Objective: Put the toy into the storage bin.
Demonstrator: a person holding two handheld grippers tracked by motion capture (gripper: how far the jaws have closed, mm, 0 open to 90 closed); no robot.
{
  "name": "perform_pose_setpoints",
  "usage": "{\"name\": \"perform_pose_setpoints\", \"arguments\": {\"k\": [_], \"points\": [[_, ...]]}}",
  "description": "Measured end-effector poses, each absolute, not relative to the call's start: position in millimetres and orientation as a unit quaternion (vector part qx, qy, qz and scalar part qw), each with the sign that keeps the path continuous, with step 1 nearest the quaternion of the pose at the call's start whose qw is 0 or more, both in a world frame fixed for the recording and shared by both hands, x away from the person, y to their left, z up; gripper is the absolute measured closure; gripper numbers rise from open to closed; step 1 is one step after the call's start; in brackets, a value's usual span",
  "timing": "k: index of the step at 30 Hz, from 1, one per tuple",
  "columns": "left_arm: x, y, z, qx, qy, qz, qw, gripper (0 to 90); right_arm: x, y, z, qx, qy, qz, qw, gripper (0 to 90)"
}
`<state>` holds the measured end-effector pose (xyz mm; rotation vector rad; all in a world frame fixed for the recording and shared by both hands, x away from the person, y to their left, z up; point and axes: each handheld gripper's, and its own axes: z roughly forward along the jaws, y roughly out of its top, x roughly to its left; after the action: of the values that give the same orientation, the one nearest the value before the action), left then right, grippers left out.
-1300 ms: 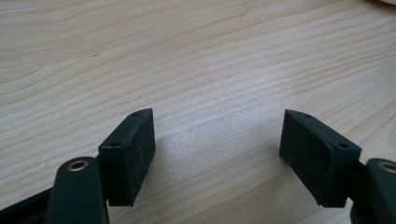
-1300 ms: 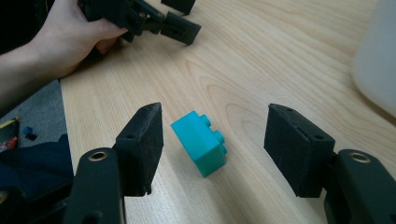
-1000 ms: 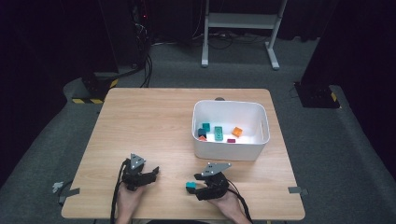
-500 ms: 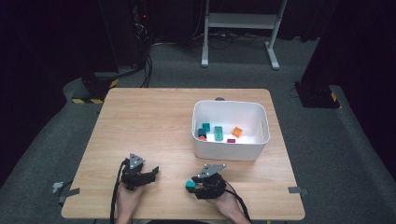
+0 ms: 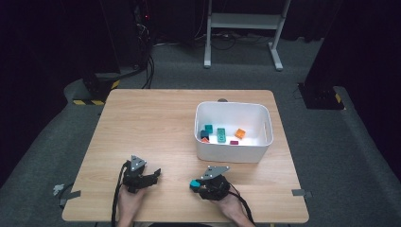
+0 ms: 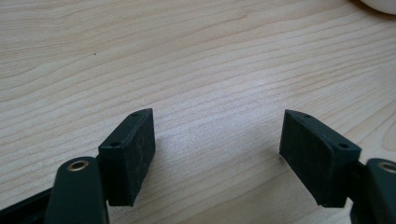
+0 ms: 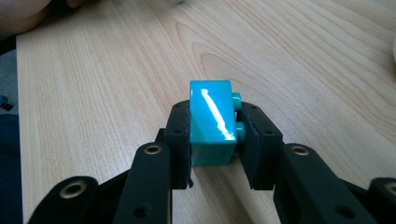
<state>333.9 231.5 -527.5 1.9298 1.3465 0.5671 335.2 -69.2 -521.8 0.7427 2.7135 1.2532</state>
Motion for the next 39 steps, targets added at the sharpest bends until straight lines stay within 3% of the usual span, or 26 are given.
{"name": "perform_pose_setpoints", "arguments": {"k": [39], "points": [[333,228,-528,0.752,0.516,0.228,0.342,26.6,349,-93,-486,0.260,0.864,0.428,0.053,67.7]]}}
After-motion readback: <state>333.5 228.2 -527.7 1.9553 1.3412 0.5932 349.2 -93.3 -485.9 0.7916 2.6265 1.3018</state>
